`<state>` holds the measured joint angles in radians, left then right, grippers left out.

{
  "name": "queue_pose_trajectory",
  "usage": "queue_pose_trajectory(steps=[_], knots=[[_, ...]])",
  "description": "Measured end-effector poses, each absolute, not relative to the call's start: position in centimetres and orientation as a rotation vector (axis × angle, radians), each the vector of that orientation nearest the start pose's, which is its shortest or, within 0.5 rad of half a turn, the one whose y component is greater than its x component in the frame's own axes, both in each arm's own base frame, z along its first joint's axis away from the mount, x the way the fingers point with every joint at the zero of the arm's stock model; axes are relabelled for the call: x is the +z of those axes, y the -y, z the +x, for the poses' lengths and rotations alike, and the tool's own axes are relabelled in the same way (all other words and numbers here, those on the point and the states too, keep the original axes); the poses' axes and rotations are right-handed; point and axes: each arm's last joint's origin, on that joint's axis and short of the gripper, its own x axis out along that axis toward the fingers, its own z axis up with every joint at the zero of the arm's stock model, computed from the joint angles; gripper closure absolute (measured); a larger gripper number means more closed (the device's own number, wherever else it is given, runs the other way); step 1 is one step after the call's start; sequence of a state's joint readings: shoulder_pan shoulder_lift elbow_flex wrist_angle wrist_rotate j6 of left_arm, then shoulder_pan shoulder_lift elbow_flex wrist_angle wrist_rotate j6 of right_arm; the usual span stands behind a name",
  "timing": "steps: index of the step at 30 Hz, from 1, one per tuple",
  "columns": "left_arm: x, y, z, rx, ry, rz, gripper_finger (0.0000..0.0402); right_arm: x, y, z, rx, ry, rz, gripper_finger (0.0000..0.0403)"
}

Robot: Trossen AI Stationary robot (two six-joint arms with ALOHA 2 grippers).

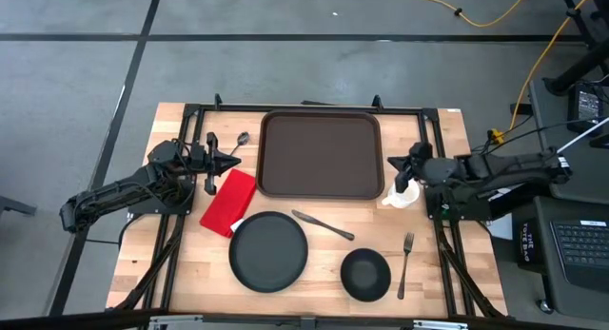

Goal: Set up tray
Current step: Put the white mug on the brown serving tray

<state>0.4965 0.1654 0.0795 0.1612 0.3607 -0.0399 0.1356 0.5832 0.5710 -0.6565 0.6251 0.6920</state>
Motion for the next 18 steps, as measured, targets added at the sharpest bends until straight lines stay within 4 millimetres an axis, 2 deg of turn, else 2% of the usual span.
queue_pose_trajectory(steps=[9, 18], knots=[[19.3, -4.0, 9.6, 0.135, 0.071, -0.008, 0.0398, 26.5, -0.1, 11.7, -0.701, -0.575, 0.549, 0.0398], [19.3, -4.1, 9.6, 0.144, 0.072, -0.008, 0.0398, 26.1, -0.4, 11.2, -0.716, -0.685, 0.754, 0.0397]])
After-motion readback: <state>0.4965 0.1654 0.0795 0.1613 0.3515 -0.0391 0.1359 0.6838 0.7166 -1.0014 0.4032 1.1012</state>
